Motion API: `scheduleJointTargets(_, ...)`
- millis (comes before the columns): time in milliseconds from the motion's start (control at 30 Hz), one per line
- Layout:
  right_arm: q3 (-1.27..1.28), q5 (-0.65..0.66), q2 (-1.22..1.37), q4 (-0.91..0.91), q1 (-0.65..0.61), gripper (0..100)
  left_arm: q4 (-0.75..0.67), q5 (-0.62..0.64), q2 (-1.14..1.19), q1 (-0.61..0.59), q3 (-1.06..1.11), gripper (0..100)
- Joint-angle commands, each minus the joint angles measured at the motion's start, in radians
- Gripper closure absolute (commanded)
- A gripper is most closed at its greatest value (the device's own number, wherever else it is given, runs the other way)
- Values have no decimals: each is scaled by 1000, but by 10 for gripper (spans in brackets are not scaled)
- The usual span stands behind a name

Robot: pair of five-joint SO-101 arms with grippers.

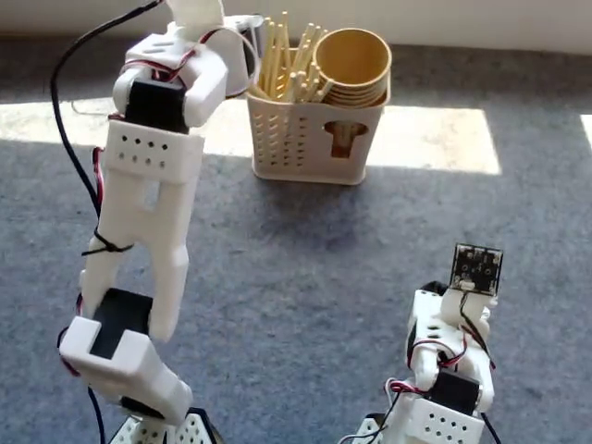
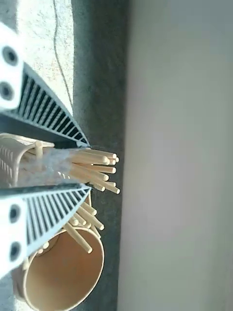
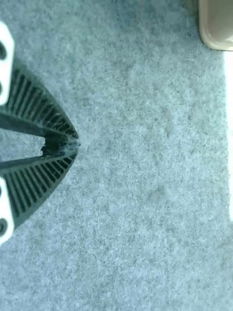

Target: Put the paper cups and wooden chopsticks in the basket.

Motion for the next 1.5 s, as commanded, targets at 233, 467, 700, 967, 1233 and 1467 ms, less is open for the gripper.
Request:
scheduleJointTargets(233, 128, 3, -7, -36, 7, 992, 265, -101, -219, 76, -4, 973)
scheduleJointTargets(467, 128, 3, -7, -36, 7, 992, 433, -166, -278, 85, -4, 995)
scheduleJointTargets(700, 128, 3, -7, -36, 7, 992, 456, -167, -449, 88, 41, 995)
scheduleJointTargets(967, 128, 3, -7, -35, 7, 992, 407, -288, -722, 84, 348, 995)
scheduleJointTargets(1233, 128, 2, -5, 5, 7, 992, 164, -334, -1078, 81, 839, 995)
scheduleJointTargets(1467, 128, -2, -5, 117, 7, 992, 32, -334, -1276, -5, 1148, 994)
